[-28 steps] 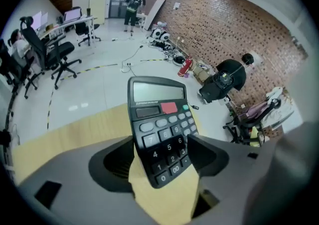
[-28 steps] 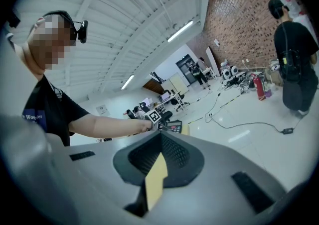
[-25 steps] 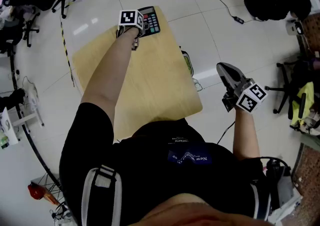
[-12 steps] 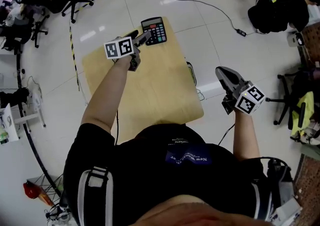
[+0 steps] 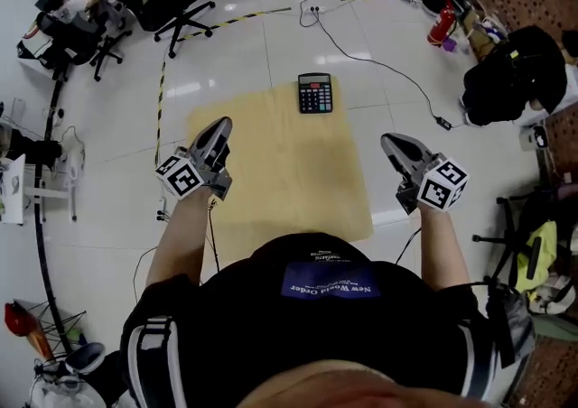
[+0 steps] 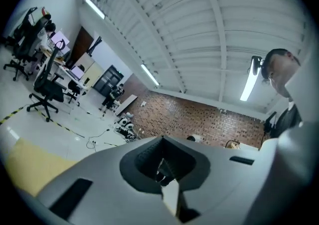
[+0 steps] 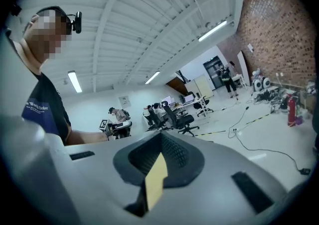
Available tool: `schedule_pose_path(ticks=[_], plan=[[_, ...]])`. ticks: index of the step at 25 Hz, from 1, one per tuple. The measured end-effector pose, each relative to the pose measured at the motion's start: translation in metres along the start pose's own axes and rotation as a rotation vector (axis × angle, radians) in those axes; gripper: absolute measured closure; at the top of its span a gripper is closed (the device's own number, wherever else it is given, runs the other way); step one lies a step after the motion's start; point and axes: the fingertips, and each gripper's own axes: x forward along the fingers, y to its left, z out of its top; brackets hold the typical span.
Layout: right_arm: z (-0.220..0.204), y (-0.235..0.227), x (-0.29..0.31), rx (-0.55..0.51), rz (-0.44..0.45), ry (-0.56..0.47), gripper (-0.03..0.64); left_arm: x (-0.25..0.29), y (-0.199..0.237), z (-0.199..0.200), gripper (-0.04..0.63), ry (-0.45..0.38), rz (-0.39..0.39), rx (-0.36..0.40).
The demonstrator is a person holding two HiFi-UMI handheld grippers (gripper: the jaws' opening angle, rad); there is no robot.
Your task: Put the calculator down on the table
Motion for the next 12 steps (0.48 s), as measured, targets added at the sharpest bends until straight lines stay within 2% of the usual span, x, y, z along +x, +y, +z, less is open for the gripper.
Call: schedule_pose_path(ticks=[3,8,12], plan=[[0.006,0.043,0.028,-0.044,0.053,0.010,0.629,-0.052,-0.024,0.018,0.588,-0.028,-0.037,0.050],[-0.005,0.125,0.077,-0.080,0.115,0.026,0.629,-0.140,-0.052,0.022,0.588,-0.008,-0.081,0.103],[-0.023,0.180,0.114,-0.074,0.175,0.054,0.629,-0.200,-0.062,0.021,0.588,0.006,-0.084,0.124]])
